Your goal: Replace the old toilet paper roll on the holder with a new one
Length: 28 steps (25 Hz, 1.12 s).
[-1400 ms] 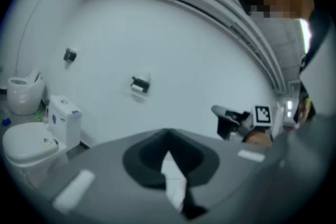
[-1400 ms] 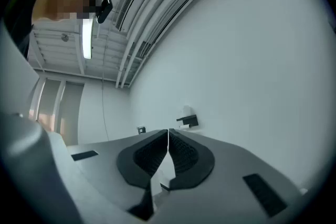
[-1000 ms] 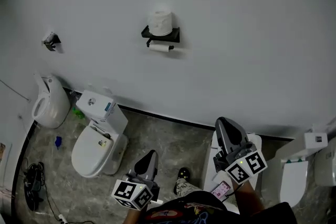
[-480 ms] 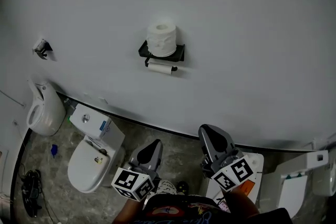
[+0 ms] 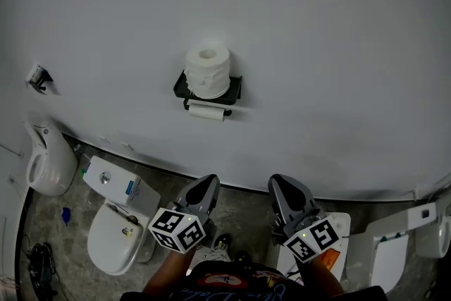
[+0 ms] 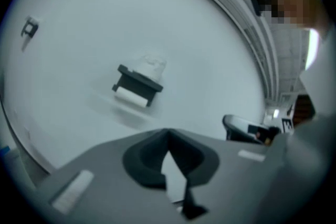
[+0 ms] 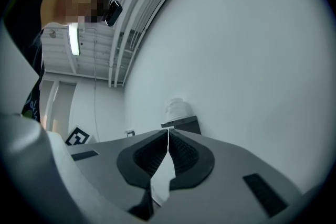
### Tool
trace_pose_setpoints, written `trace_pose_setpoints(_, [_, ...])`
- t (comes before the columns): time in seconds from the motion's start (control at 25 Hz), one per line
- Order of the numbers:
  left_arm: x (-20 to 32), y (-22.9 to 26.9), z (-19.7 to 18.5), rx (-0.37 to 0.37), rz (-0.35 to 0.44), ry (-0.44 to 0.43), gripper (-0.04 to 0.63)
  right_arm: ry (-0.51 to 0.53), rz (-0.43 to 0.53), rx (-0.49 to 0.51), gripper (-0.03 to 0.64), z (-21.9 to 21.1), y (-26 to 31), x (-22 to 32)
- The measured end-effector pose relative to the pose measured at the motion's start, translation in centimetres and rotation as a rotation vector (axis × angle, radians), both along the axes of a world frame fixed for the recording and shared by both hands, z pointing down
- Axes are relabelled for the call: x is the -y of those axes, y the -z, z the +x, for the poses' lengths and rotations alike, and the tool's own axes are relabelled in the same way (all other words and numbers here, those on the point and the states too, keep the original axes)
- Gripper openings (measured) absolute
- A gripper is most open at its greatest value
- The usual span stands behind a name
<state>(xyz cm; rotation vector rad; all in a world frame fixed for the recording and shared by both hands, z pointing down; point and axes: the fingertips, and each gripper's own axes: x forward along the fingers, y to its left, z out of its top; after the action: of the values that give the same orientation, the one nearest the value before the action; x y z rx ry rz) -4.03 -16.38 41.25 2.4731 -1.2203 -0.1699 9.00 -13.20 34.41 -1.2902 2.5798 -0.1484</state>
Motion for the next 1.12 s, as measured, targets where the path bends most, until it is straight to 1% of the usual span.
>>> trace_pose_setpoints(0.12, [4.2,-0.3,-0.8,-0.116,-0.063,-0.003,-0.012,-0.049,-0.014,0.000,0.014,0.8,-0.3,1.2])
trace_pose_setpoints(0.16, [5.5,-0.2,-1.2,-0.170,-0.079,0.002,-0.012,-0.063,-0.021,-0.001,0.014,1.0,-0.5,1.5])
trace_pose_setpoints(0.2, [6.7,-0.1,-1.6,-0.243,-0.099,0.008,-0.012,-0.075,-0.030,-0.002,0.014,1.1,-0.7,1.7])
trace_pose_setpoints(0.28, [9.0,0.2,-2.6,-0.428,-0.144,0.021,-0.012,-0.094,-0.047,-0.001,0.014,1.3,-1.1,2.3])
trace_pose_setpoints(0.32, [10.0,0.4,-3.0,-0.517,-0.159,0.024,-0.012,-0.103,-0.054,-0.002,0.014,1.4,-1.2,2.5])
trace_pose_setpoints(0.36, [11.0,0.6,-3.3,-0.590,-0.167,0.023,-0.011,-0.111,-0.059,-0.002,0.014,1.5,-1.3,2.6])
trace_pose_setpoints(0.4, [11.8,0.8,-3.4,-0.642,-0.173,0.021,0.004,-0.119,-0.064,-0.002,0.014,1.7,-1.4,2.8])
trace_pose_setpoints(0.44, [12.7,0.8,-3.6,-0.678,-0.178,0.017,0.041,-0.128,-0.069,0.000,0.014,1.8,-1.5,3.1])
trace_pose_setpoints(0.52, [14.2,0.9,-3.6,-0.731,-0.182,-0.002,0.089,-0.143,-0.080,0.004,0.014,2.0,-1.6,3.5])
trace_pose_setpoints(0.6, [15.5,0.9,-3.5,-0.767,-0.190,-0.023,0.145,-0.156,-0.084,0.001,0.014,2.2,-1.6,3.8])
trace_pose_setpoints(0.76, [18.1,0.0,-2.6,-0.819,-0.247,-0.048,0.272,-0.184,-0.076,-0.016,0.014,2.4,-1.4,4.1])
trace_pose_setpoints(0.8, [18.7,-0.3,-2.4,-0.848,-0.262,-0.045,0.300,-0.192,-0.073,-0.016,0.014,2.4,-1.3,4.2])
trace_pose_setpoints(0.84, [19.3,-0.5,-2.4,-0.884,-0.272,-0.040,0.312,-0.199,-0.071,-0.011,0.014,2.4,-1.1,4.2])
trace_pose_setpoints(0.96, [20.3,-0.4,-2.6,-0.982,-0.261,-0.030,0.310,-0.230,-0.092,-0.037,0.014,3.0,-1.9,4.0])
trace_pose_setpoints(1.04, [20.3,0.1,-2.7,-1.003,-0.225,-0.032,0.207,-0.250,-0.100,-0.041,0.014,3.5,-2.2,3.9])
trace_pose_setpoints(1.08, [20.3,0.3,-2.8,-0.999,-0.212,-0.032,0.174,-0.256,-0.098,-0.024,0.014,3.6,-1.9,3.9])
trace_pose_setpoints(1.12, [20.3,0.4,-2.8,-0.998,-0.208,-0.032,0.170,-0.261,-0.096,-0.008,0.014,3.7,-1.7,3.9])
